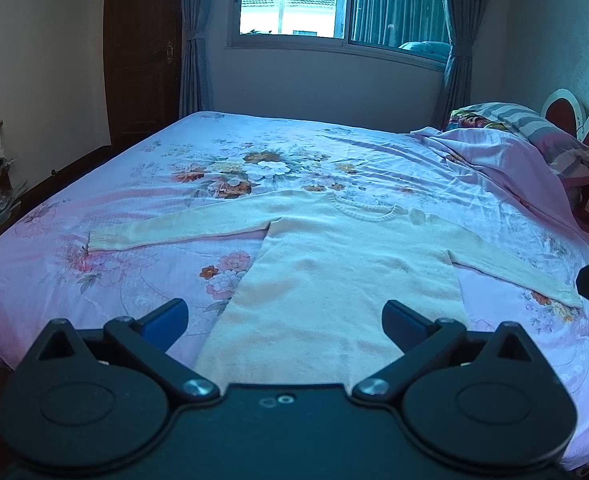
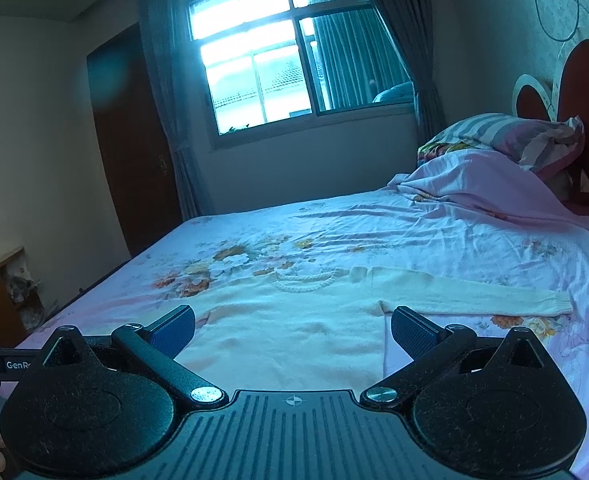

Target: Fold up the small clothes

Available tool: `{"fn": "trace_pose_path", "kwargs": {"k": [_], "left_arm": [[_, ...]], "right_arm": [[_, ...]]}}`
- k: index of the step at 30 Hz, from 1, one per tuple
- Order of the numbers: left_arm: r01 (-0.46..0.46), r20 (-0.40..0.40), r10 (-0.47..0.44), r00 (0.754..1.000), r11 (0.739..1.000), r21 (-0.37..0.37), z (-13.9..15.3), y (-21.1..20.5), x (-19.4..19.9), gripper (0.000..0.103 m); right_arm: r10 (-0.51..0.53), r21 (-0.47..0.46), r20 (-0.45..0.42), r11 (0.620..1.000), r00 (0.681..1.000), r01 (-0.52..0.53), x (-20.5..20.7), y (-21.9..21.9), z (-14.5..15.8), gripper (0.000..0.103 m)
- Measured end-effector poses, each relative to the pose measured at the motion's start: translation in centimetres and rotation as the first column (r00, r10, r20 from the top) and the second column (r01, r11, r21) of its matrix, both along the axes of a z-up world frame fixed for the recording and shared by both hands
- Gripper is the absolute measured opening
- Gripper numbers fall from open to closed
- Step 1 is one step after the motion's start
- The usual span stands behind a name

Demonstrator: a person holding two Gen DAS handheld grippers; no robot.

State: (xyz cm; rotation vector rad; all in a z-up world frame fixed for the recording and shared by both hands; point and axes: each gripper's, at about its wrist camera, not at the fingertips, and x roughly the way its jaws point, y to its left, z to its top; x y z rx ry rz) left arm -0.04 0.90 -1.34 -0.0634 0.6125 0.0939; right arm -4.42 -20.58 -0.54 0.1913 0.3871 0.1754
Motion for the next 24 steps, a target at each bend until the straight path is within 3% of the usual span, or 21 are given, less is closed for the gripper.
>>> {"fn": "trace_pose_path", "kwargs": {"k": [24], "left_arm": [[-0.002,-0.009,0.002,1.0,1.0,0.007,-0.3,0.1,0.18,0.102]], "right_arm": [[0.002,-0.005,-0.003,1.0,1.0,-0.002,0.21,-0.08,0.1,0.103]]}}
